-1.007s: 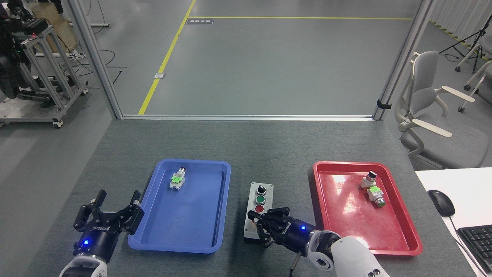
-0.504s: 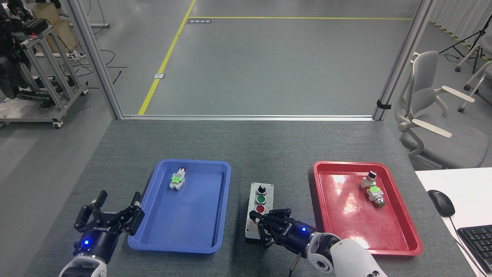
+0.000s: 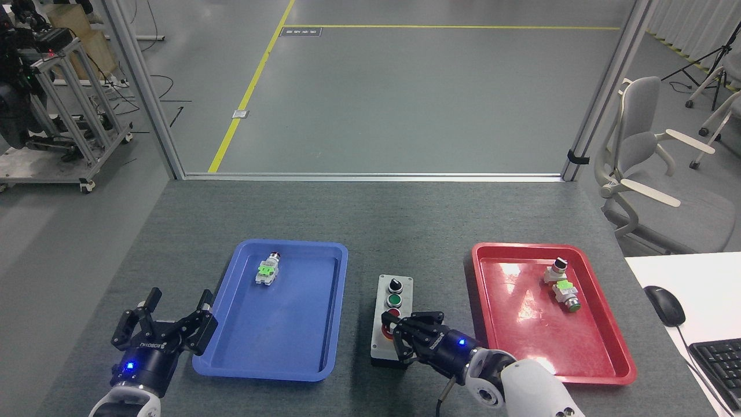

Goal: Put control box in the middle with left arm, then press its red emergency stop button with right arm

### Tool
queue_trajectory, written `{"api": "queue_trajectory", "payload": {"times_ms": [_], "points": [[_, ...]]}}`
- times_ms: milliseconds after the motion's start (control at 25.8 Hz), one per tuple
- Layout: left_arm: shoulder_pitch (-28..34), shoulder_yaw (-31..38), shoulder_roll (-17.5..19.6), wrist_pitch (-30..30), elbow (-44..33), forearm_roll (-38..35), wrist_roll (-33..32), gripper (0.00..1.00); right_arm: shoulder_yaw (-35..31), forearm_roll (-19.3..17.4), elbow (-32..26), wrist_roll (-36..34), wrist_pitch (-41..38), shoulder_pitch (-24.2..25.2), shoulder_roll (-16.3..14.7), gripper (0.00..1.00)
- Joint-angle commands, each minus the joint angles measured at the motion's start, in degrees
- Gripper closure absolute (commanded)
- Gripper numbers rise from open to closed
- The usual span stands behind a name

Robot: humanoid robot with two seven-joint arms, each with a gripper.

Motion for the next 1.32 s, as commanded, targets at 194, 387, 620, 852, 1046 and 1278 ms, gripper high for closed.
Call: {"api": "queue_trajectory", "payload": {"times_ms": [194, 387, 620, 852, 1046, 1278], "points": [[0.11, 0.00, 0.00, -0.07, 0.00, 0.09, 0.09, 0.00, -19.34, -4.34, -6.40, -0.42, 1.38, -0.05, -4.59, 0.00], [0.20, 0.00, 0.00, -0.16, -0.27, 0.35, 0.09, 0.00, -32.69, -4.34, -6.40, -0.34, 1.29, 3.81, -9.69, 0.00], [0.29, 0.09, 0.00, -0.16, -0.62, 0.53, 0.18, 0.00, -43.77, -3.11, -6.58, -0.34, -0.82, 13.13, -8.20, 0.00], [0.11, 0.17, -0.44, -0.16, -0.88, 0.70, 0.09, 0.00, -45.79, -2.40, -7.19, -0.42, 1.02, 14.62, -8.29, 0.00], [0.29, 0.35, -0.26, -0.16, -0.88, 1.05, -1.49, 0.00, -46.23, -2.58, -7.19, -0.42, 4.10, 14.89, -8.20, 0.00], [0.38, 1.49, -0.26, -0.07, -0.88, 0.97, -2.02, 0.00, -46.23, -2.58, -7.28, -0.42, 3.93, 14.80, -8.37, 0.00]]}}
